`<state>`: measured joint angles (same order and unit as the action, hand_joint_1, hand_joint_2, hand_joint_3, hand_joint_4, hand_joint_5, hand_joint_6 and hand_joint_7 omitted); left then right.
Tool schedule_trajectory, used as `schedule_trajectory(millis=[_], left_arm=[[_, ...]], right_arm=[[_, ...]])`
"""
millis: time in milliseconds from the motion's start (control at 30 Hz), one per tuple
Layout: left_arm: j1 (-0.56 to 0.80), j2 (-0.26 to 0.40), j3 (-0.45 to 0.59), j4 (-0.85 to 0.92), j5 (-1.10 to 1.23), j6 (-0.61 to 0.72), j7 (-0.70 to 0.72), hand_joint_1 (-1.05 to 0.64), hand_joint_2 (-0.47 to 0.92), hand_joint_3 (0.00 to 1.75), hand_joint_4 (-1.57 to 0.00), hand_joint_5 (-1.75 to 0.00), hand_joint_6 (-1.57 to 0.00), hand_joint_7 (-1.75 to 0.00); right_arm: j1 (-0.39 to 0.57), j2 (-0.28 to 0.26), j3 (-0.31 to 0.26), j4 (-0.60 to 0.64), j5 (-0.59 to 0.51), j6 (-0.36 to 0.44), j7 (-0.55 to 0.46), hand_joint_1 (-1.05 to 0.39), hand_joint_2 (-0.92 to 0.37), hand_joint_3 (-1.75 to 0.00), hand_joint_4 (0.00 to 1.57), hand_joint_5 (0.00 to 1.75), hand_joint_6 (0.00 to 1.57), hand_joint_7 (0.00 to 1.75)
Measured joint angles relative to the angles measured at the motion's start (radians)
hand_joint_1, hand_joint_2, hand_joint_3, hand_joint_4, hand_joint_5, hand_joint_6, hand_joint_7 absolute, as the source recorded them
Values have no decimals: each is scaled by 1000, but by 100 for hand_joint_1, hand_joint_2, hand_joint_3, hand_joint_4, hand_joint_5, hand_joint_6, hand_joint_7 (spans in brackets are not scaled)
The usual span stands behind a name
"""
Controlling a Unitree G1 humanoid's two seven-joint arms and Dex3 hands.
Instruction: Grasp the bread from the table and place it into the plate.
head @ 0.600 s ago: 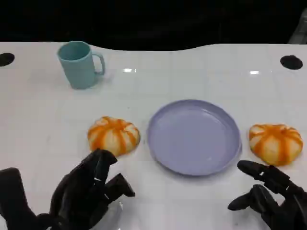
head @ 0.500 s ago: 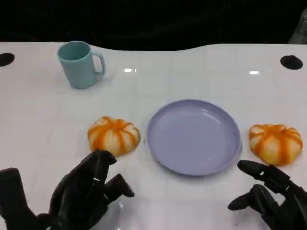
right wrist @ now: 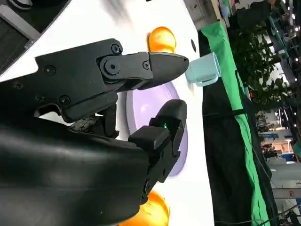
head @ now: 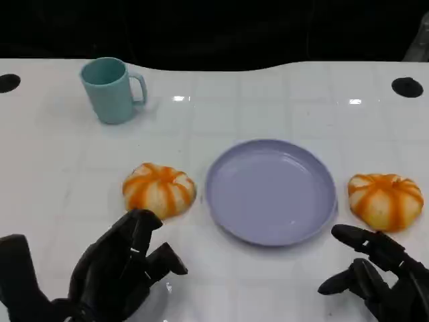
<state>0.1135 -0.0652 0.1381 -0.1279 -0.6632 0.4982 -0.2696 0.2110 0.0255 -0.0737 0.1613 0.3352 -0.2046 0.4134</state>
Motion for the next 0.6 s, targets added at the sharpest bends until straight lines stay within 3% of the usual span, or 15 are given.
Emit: schedule_trajectory(millis=[167,200,267,333,467,600], left_arm=[[0,6,-2,0,2,-13,-20,-53,92,50,-63,-175,-55,-149],[-1,8,-5,0,3,-22,-29,-55,92,45,-55,-157,-53,-114],[-5,23,-22,6,42,-68,-63,-55,92,39,-53,-128,-56,-68],[-21,57,-50,9,124,-145,-88,-55,92,33,-46,-113,-52,-47],[-68,148,-118,-13,329,-264,-90,-51,92,26,-29,-101,-42,-29],[-129,260,-205,10,616,-445,-67,-54,92,13,-18,-93,-41,-18]], right_arm=[[0,0,1,0,0,-1,0,-77,-92,-28,70,115,85,57],[0,0,1,0,0,-1,0,-77,-92,-28,70,115,85,57],[0,0,1,0,0,-1,0,-77,-92,-27,71,115,84,57],[0,0,1,0,1,0,0,-76,-92,-27,70,115,84,57],[0,0,0,0,1,0,0,-76,-92,-28,70,114,84,57],[0,0,1,0,1,0,1,-76,-92,-28,70,114,84,58]])
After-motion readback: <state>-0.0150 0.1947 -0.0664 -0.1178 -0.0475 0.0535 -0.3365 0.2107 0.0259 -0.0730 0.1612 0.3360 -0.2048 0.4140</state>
